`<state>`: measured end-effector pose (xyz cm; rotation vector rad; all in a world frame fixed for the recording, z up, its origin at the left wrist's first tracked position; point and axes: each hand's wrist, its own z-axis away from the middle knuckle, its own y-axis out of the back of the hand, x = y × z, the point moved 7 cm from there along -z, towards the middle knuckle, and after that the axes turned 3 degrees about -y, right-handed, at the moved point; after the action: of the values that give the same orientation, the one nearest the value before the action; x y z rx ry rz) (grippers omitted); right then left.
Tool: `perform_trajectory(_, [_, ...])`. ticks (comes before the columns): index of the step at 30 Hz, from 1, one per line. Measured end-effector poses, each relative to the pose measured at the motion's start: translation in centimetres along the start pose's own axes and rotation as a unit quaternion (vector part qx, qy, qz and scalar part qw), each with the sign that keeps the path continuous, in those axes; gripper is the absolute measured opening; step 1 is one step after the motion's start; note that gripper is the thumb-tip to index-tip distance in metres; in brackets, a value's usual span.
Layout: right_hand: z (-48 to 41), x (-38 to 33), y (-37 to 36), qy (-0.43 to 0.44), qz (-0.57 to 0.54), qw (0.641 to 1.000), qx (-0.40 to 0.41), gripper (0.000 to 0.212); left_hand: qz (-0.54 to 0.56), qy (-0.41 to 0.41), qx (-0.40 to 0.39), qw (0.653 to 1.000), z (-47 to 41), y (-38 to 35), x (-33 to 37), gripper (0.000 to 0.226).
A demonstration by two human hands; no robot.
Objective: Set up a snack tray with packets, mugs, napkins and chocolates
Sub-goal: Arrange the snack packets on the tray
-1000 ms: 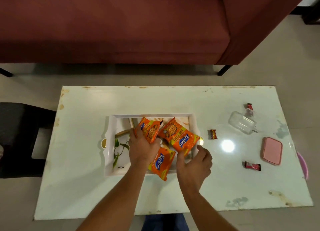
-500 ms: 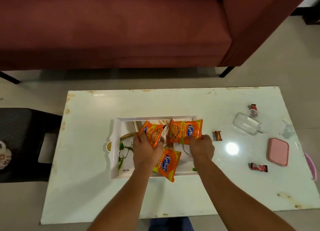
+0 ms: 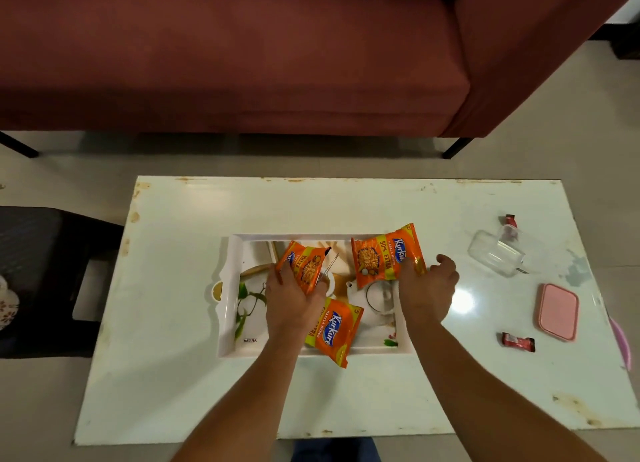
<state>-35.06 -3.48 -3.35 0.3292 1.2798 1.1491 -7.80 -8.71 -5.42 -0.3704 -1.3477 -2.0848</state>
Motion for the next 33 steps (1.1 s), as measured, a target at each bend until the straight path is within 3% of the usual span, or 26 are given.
perform_trajectory(3, [4.5, 1.6, 0.4, 0.031, -0.031, 0.999, 0.009, 0.062, 0.003, 0.005, -0.002, 1.0, -0.1, 0.0, 0.0, 0.087])
perform_trajectory(8, [12.1, 6.4, -4.5, -0.068, 0.031, 0.977, -0.2, 0.081, 0.0, 0.012, 0.001, 1.0, 0.1, 0.0, 0.1, 0.089])
perform_trajectory(10, [13.1, 7.0, -5.9, -0.079, 0.059, 0.966, -0.24, 0.084, 0.001, 0.012, -0.001, 1.0, 0.1, 0.1, 0.1, 0.089])
perform_trajectory(13, [12.3, 6.5, -6.7, -0.091, 0.065, 0.956, -0.269, 0.061, 0.004, 0.009, -0.007, 1.0, 0.1, 0.2, 0.0, 0.087])
perform_trajectory(16, [10.2, 4.7, -6.0, -0.045, 0.065, 0.953, -0.294, 0.034, 0.001, 0.008, -0.018, 1.0, 0.3, 0.3, 0.0, 0.086])
perform_trajectory(19, [7.0, 3.9, -3.8, -0.036, 0.033, 0.947, -0.317, 0.027, -0.018, -0.003, -0.029, 0.999, 0.5, 0.3, 0.4, 0.083])
perform_trajectory(25, [1.5, 5.4, 0.2, -0.02, 0.08, 0.96, -0.269, 0.038, -0.025, -0.013, -0.039, 0.999, 1.0, 0.0, 1.2, 0.083])
perform_trajectory(29, [1.1, 6.1, 0.5, -0.006, 0.142, 0.963, -0.23, 0.052, -0.038, -0.005, -0.047, 0.998, 1.6, -0.5, 1.5, 0.085])
perform_trajectory(33, [1.1, 7.1, 1.0, -0.002, 0.178, 0.965, -0.19, 0.054, -0.044, 0.002, -0.047, 0.998, 1.8, -0.8, 1.4, 0.088])
